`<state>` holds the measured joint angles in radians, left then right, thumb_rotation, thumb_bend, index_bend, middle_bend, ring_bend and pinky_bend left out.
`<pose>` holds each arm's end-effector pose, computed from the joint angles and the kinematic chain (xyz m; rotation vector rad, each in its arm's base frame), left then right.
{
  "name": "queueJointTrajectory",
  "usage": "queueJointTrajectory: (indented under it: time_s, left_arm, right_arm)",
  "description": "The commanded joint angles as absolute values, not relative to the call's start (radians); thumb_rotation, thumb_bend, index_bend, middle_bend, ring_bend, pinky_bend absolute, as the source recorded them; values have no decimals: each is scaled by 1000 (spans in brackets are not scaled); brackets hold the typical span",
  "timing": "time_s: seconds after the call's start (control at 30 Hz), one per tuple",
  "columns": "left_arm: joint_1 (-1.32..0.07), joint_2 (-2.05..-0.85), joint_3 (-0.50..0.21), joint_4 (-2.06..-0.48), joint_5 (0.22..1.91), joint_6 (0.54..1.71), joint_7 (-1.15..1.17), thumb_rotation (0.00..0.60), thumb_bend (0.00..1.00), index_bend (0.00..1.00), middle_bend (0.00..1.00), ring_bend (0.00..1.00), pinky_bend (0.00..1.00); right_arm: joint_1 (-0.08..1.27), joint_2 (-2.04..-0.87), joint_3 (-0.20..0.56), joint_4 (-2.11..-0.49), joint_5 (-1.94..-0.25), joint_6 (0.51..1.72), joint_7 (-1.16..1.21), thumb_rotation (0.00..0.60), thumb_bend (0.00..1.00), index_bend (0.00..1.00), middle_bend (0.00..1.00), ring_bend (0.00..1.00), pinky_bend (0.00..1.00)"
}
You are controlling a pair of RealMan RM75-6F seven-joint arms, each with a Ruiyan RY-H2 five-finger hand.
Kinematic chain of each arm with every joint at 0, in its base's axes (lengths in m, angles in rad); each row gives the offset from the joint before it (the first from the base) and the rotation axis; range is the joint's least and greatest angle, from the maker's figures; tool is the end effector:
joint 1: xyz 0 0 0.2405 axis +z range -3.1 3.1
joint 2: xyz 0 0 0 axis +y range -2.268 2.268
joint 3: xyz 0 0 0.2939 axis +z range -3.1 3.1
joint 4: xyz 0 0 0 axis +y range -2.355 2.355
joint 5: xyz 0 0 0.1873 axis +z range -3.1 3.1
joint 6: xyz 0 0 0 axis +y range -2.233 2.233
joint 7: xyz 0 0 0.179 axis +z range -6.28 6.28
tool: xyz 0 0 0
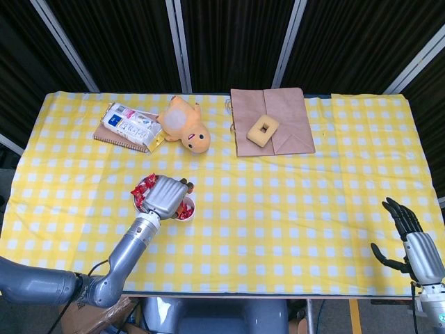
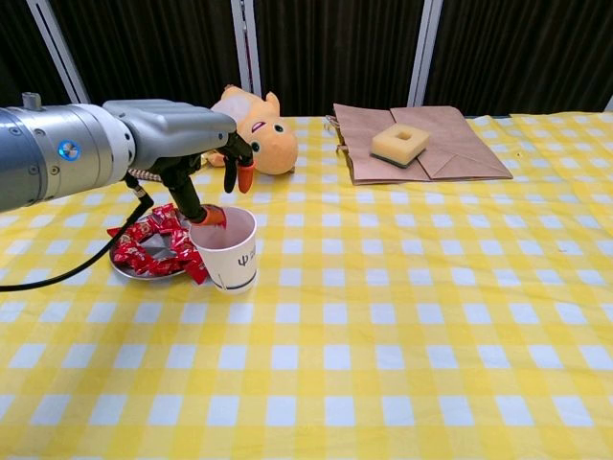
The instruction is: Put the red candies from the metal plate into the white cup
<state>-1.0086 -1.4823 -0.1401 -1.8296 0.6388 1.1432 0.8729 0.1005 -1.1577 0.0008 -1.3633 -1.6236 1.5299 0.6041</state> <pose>-0.0852 0.3906 0.0029 -1.9750 -0.7570 -0.7027 -0.3548 -0.2154 0.1948 1.3539 -1.1801 1.2519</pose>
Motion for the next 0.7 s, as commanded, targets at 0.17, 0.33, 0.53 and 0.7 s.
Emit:
queueJointTrajectory:
  time_s: [0.17, 0.33, 0.53, 0.7]
  left_arm:
    - [-999, -1461, -143, -1832, 650, 1150, 849, 600, 344, 327, 311, 906, 935]
    - [-990, -1442, -133, -1837, 658, 1149, 840, 600, 295, 317, 311, 906, 935]
    - [-969, -1401, -100, -1821, 631, 1143, 842, 600, 251, 309, 311, 906, 935]
    - [-952, -1424, -67, -1746, 602, 1108, 828, 600, 246, 302, 311, 905, 935]
  right_arm:
    - [101, -1158, 0, -1365, -1624, 1529, 602, 600, 424, 0, 0, 0, 0]
    - [99, -1158, 1, -1365, -1622, 1531, 600, 600, 424, 0, 0, 0, 0]
    - [99, -1157, 1, -1365, -1623, 1532, 602, 600, 423, 0, 0, 0, 0]
    - [99, -1158, 1, -1364, -1623, 1531, 601, 600, 423, 0, 0, 0, 0]
